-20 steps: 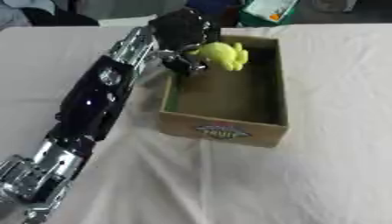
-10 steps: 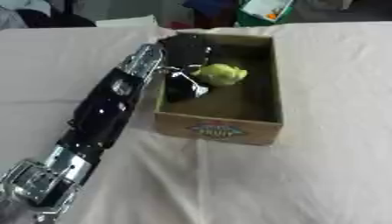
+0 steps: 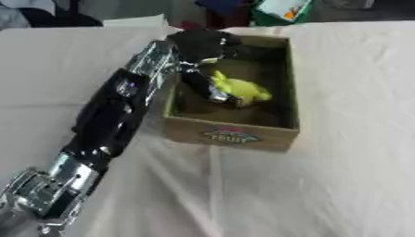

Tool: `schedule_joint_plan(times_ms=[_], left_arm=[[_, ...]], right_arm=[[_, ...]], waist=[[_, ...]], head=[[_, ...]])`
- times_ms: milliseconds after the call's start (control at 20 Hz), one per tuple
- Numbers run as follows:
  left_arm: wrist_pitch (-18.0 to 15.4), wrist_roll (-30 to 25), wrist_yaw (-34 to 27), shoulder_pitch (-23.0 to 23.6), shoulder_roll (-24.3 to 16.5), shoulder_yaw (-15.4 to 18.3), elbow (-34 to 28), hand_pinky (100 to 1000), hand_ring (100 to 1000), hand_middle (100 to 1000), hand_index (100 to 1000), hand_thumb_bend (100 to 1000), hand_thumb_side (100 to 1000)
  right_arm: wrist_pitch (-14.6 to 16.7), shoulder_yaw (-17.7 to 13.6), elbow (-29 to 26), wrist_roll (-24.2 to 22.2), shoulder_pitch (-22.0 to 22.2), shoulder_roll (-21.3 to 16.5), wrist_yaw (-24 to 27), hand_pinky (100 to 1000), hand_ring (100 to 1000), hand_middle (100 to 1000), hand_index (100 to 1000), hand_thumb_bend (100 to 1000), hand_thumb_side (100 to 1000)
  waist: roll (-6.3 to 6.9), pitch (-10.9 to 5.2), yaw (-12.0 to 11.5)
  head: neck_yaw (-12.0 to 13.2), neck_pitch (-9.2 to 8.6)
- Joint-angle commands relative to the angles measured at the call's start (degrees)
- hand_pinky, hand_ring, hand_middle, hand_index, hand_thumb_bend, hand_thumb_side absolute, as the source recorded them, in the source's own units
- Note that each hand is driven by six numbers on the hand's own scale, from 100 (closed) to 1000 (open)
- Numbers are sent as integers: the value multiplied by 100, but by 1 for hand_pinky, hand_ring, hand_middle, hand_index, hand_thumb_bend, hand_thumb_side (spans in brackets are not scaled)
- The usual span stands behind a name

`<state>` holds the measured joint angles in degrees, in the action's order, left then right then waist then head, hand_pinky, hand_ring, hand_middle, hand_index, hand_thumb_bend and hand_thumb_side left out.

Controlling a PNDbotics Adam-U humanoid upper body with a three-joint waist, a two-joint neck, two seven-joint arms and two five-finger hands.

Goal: Pick up objects on the table and place them in the box.

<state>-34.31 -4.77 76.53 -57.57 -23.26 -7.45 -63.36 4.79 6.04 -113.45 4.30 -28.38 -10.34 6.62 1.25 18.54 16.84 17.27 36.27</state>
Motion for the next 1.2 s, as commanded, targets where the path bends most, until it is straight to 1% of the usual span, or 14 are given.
schedule_joint_plan(times_ms=[50,100,200,250,300,350,400,450,650,800,950,1050,1150,1200], left_arm=[[105,511,-588,-76,-187,191,-354,754,902,855,995,459,1000],[195,662,-846,-42,-206,244,-422,734,872,819,959,374,1000],[418,915,-1486,57,-251,331,-594,711,845,785,926,188,1000],[510,956,-1790,93,-280,337,-671,711,845,785,926,188,1000],[605,982,-2058,125,-302,362,-753,656,779,717,864,100,992],[796,1153,-2563,209,-324,490,-932,642,764,701,848,100,970],[985,1266,-3117,297,-386,532,-1145,642,764,701,848,100,970],[1239,1367,-3622,409,-483,600,-1414,605,729,665,817,100,923],[2062,1592,-5765,947,-821,839,-2703,554,672,611,778,100,856],[2553,1686,-6928,1390,-1038,1069,-3549,531,647,590,758,100,825],[2847,1886,-7847,1954,-1172,1376,-4274,502,619,574,749,100,802],[2974,2134,-8363,2377,-1188,1631,-4723,490,609,572,749,100,783],[2943,2414,-8679,2762,-1174,1841,-5021,481,605,566,736,100,774],[2808,2534,-8795,2952,-1156,1942,-5073,479,604,566,739,100,771]], right_arm=[[60,-38,-114,2,-45,-59,45,811,621,719,919,100,768],[76,-58,-114,16,-32,-71,43,810,620,718,917,100,783],[122,-107,-114,68,9,-104,39,810,619,716,916,100,769],[139,-122,-114,91,23,-116,38,810,619,716,916,100,769],[150,-136,-114,113,37,-123,37,809,620,716,916,100,764],[160,-180,-114,170,77,-142,30,809,620,716,916,100,765],[168,-208,-114,220,106,-163,20,809,620,716,916,100,765],[167,-238,-114,272,148,-188,1,809,620,716,917,100,763],[155,-331,-114,434,280,-262,-103,809,620,716,918,100,762],[150,-382,-114,523,347,-303,-169,809,621,717,917,100,761],[144,-442,-114,621,419,-331,-229,808,621,717,918,100,759],[144,-477,-114,686,453,-346,-266,809,623,718,918,100,759],[144,-508,-114,743,475,-363,-298,809,623,719,918,100,759],[144,-524,-114,772,485,-373,-314,809,623,719,917,100,759]], waist=[[-38,-168,-36],[-42,-181,-62],[-50,-211,-131],[-51,-220,-152],[-56,-231,-183],[-69,-259,-277],[-74,-278,-337],[-82,-299,-428],[-112,-365,-719],[-128,-406,-901],[-141,-441,-1091],[-155,-455,-1192],[-170,-462,-1263],[-175,-465,-1292]], head=[[-36,68],[-58,82],[-130,114],[-154,125],[-192,141],[-295,178],[-360,201],[-463,229],[-804,294],[-970,320],[-1122,346],[-1207,361],[-1289,365],[-1329,367]])
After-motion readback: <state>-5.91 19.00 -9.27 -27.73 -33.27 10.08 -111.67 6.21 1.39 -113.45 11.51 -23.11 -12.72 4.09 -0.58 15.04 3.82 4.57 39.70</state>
